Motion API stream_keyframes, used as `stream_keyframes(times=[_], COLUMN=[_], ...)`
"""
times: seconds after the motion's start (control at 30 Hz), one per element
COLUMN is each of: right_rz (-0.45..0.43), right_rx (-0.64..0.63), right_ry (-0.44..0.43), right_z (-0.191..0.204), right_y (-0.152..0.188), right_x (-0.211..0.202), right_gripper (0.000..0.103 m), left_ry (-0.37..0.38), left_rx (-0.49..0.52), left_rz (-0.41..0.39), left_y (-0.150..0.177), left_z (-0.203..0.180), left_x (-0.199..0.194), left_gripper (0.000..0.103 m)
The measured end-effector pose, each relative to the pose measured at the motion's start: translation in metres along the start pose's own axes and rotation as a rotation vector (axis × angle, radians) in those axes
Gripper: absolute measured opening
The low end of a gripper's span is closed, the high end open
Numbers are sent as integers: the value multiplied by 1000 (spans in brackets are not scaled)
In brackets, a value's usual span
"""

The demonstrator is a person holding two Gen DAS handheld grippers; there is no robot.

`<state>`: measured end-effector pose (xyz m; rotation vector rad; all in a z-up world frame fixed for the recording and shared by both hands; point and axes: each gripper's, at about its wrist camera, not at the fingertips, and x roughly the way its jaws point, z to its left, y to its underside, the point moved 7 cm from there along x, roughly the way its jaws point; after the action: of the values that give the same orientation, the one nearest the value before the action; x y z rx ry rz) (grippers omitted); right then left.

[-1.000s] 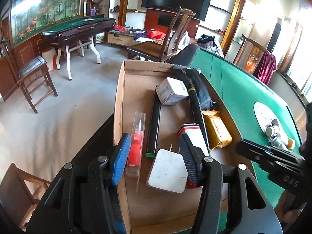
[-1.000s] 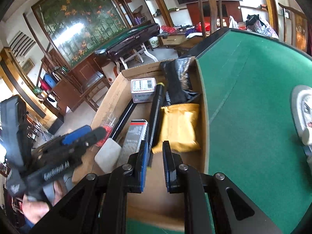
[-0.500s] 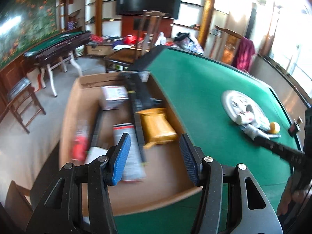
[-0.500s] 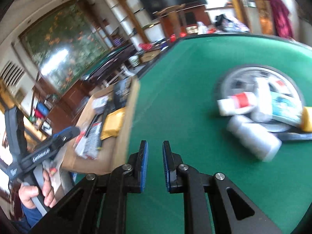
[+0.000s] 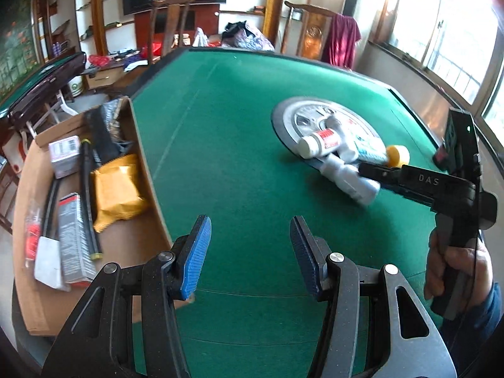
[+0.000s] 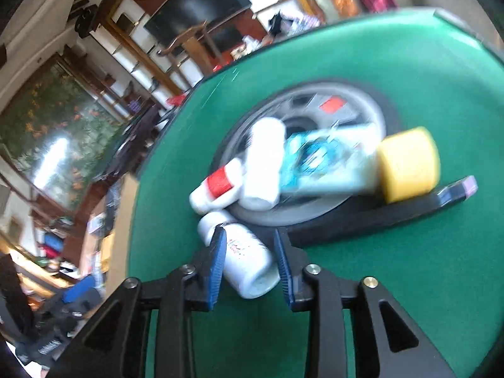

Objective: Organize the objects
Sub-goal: 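Move both open grippers back over the items on the table, then grasp the white pill bottle with the left gripper while the right grasps the black marker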

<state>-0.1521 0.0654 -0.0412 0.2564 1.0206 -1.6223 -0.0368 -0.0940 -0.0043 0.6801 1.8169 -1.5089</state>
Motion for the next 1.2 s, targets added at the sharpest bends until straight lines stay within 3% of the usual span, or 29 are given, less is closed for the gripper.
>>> stream_keyframes(times=[0.07, 0.13, 0.17, 0.27, 0.47, 0.57, 0.63, 0.7, 0.77, 0.83, 0.93, 1.07, 1.2], right_rz=[63, 29, -7, -84, -72, 10, 92, 71, -3, -42, -111, -118, -134], right_rx=[25, 59, 42, -55, -77, -59, -22, 20, 5, 0, 59, 75, 106], right_ry=[-168, -209, -160, 117, 238, 246, 118, 10, 60, 104, 115, 180, 188], right_z=[17, 17, 11, -15, -48, -43, -28, -19, -20, -25, -34, -47, -58], right_y=[7, -2, -10, -31, -39, -27, -8, -9, -19, -23, -30, -30, -30], right_x=[3, -5, -11, -21, -18, -10, -9, -16, -33, -42, -54, -62, -69], right_gripper=[33, 34, 34, 35, 35, 35, 36, 36, 36, 45, 45, 46, 46], left_ry=[3, 5, 7, 13, 29, 29, 34, 34, 41, 62, 145, 213, 183], left_rx=[10, 15, 16, 16, 23, 20, 15, 14, 14, 15, -7, -28, 3], left_rz=[14, 23, 26, 30, 39, 40, 38, 43, 54, 60, 98, 140, 169], left_y=[3, 6, 6, 9, 14, 17, 18, 18, 19, 19, 9, -7, -14], left_z=[-4, -5, -5, -5, -7, -5, -3, -2, -4, -10, -27, -51, -72], left_x=[5, 7, 8, 11, 14, 13, 11, 13, 16, 19, 29, 42, 58], left_gripper=[53, 53, 53, 52, 52, 52, 52, 52, 53, 52, 52, 52, 52])
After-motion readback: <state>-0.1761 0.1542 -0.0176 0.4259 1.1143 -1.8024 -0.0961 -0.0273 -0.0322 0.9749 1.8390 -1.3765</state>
